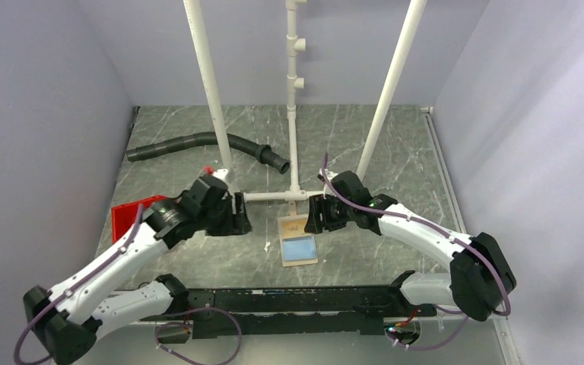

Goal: Put the credit cards into the card holder
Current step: Pick up the credit card from the storage box.

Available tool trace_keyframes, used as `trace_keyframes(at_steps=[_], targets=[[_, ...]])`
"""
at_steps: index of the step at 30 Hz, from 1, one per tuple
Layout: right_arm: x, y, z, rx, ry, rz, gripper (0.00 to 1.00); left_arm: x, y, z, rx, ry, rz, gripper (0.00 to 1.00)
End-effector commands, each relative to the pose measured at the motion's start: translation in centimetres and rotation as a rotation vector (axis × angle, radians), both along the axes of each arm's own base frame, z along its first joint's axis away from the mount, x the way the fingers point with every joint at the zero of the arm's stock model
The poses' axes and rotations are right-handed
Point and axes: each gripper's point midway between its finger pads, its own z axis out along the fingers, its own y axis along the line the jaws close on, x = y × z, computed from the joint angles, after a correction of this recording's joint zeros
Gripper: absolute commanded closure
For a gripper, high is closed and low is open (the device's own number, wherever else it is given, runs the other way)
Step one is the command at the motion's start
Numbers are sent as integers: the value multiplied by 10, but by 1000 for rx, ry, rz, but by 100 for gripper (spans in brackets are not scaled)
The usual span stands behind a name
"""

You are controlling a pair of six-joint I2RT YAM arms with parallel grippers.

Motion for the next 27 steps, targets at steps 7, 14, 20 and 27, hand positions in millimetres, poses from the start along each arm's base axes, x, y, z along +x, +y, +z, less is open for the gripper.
trace_keyframes(at_steps=[7, 14, 20, 27], targets=[[19, 22, 13, 33, -68, 118, 40, -11, 174, 33, 303, 112, 802, 27], [16, 29, 15, 81, -37, 148, 40, 52, 236, 29, 188, 192, 882, 1], [16, 24, 17, 101, -38, 139, 40, 113, 267, 4, -33, 82, 806, 1], [15, 25, 18, 108, -37, 151, 40, 142, 288, -53, 19, 149, 748, 1]])
